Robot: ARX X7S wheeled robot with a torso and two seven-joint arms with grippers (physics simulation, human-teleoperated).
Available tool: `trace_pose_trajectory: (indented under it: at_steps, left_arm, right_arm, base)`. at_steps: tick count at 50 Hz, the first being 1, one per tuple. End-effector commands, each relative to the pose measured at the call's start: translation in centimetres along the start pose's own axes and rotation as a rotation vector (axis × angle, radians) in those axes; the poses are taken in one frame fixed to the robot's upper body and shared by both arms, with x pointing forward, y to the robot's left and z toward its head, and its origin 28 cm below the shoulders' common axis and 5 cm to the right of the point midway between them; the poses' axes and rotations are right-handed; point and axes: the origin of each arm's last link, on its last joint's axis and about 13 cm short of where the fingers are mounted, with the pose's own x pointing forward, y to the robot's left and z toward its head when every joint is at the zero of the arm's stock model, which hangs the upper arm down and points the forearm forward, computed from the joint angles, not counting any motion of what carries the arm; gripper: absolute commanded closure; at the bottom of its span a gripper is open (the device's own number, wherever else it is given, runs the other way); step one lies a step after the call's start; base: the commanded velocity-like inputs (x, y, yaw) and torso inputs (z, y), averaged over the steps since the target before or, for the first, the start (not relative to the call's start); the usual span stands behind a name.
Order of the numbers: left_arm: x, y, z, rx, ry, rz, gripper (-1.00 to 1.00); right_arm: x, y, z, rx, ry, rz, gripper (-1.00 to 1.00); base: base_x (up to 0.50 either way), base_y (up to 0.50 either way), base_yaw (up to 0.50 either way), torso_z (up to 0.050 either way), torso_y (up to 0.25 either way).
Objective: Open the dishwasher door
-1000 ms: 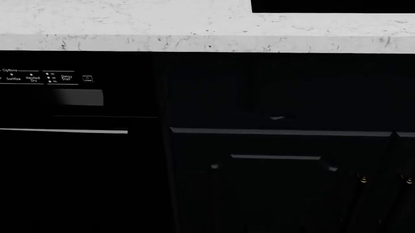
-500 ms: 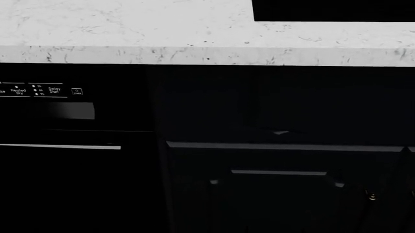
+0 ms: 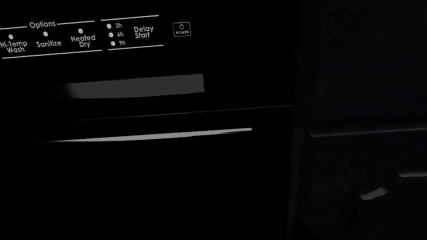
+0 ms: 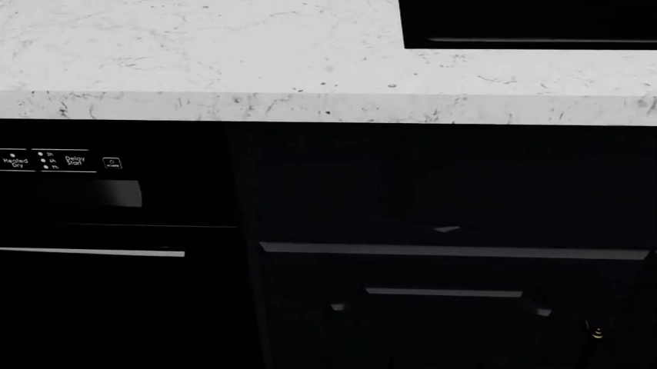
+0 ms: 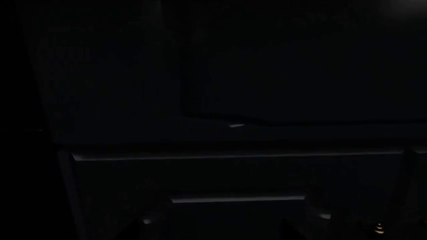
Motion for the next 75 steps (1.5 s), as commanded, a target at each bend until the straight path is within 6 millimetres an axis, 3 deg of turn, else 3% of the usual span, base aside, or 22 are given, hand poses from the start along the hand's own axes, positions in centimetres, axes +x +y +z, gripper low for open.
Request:
trace_pose_trajectory:
  at_steps: [1,12,25,41,75]
  left_arm:
    - [0.0,2.2,0.5,0.395,0.079,-0.003,-1.00]
    - [0.0,4.7,2.4,0.886,0.091,0.006,-1.00]
    - [2.2,6.3,4.8,1.220,0.144,-0.059,-1.00]
    - [6.4,6.6,5.7,1.339,0.207,-0.162,-1.00]
    - [14.7,7.3,5.4,1.511,0.258,-0.143,-1.00]
  right_arm:
    - [-0.1,0.0,0.1,0.008,0.001,0.009,-1.00]
    - [0.0,0.1,0.2,0.006,-0.001,0.014,-1.00]
    - [-0.2,0.0,0.0,0.013,0.002,0.010,-1.00]
    - [-0.3,-0.2,0.1,0.022,0.000,0.003,-1.00]
    - [0.0,-0.7,0.2,0.022,-0.006,-0.026,-1.00]
  base:
    - [0.00,0.00,0.00,0.000,0.000]
    - [0.00,0.00,0.00,0.000,0.000]
    - [0.00,0.00,0.00,0.000,0.000]
    - [0.00,0.00,0.00,0.000,0.000]
    - [0.00,0.00,0.00,0.000,0.000]
